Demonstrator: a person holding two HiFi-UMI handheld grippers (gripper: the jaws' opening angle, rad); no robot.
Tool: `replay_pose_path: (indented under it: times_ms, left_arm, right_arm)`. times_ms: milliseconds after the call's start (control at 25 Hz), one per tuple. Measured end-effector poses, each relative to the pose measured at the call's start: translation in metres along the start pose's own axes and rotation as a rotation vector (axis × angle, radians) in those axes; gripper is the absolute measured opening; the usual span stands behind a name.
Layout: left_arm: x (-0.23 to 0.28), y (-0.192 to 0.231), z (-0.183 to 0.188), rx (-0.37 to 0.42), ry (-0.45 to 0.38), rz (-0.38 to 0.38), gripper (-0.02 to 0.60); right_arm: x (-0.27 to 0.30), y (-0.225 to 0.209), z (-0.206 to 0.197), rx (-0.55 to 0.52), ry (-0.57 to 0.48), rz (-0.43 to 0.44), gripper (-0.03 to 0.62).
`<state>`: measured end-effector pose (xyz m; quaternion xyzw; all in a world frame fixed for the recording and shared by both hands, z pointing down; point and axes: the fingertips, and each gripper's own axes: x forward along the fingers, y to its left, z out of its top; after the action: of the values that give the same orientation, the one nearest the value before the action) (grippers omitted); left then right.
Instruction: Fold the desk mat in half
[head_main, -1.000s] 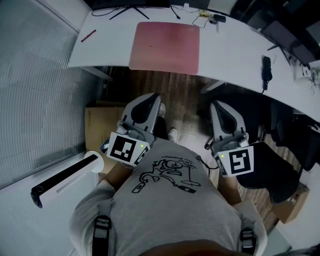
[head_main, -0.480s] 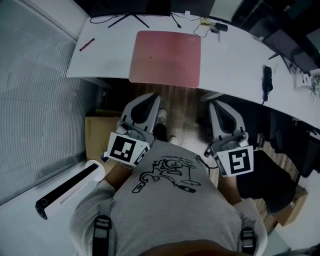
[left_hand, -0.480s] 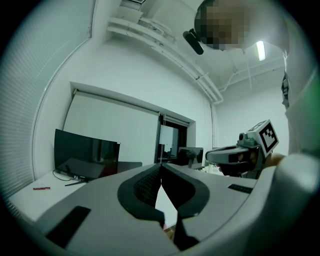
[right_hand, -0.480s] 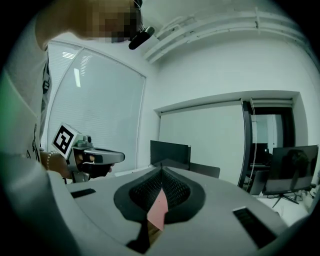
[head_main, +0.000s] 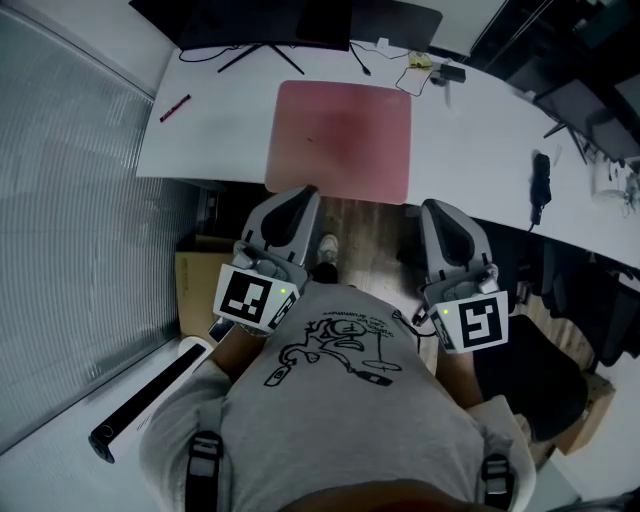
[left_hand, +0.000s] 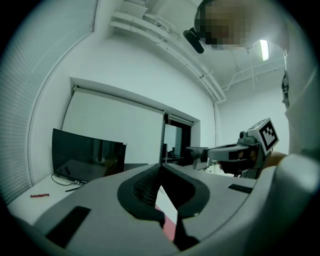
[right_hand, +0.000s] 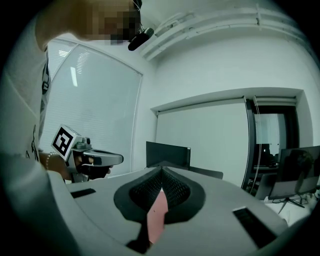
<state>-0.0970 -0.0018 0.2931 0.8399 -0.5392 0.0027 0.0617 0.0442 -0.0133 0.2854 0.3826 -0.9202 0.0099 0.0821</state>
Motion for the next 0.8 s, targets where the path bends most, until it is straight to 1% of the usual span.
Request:
replay_pose_path:
  times_ms: [360,480,560,680,800]
  left_arm:
    - [0.034,0.066,0.005,-0.010,0.000,-0.015,0.021]
    - [0.043,0.087,0.002,-0.032,0.011,-0.022,0.021]
    - [0.048,0.100,-0.004,-0.046,0.022,-0.022,0.021]
    - [0.053,0.120,-0.017,-0.063,0.049,-0.022,0.023]
    - [0.055,0.143,-0.043,-0.102,0.080,-0.016,0.025]
  right_arm:
    - [0.074,-0.005,0.008,-0.017,0.018,0.001,0.006]
    - [0.098,-0.005,0.017,-0.006,-0.003,-0.006,0.006]
    - [0.111,-0.007,0.022,0.011,-0.022,-0.019,0.006]
    - [0.125,-0.007,0.018,0.007,-0.006,-0.031,0.006]
    - [0.143,-0.006,0.019,0.008,-0.006,-0.041,0.006]
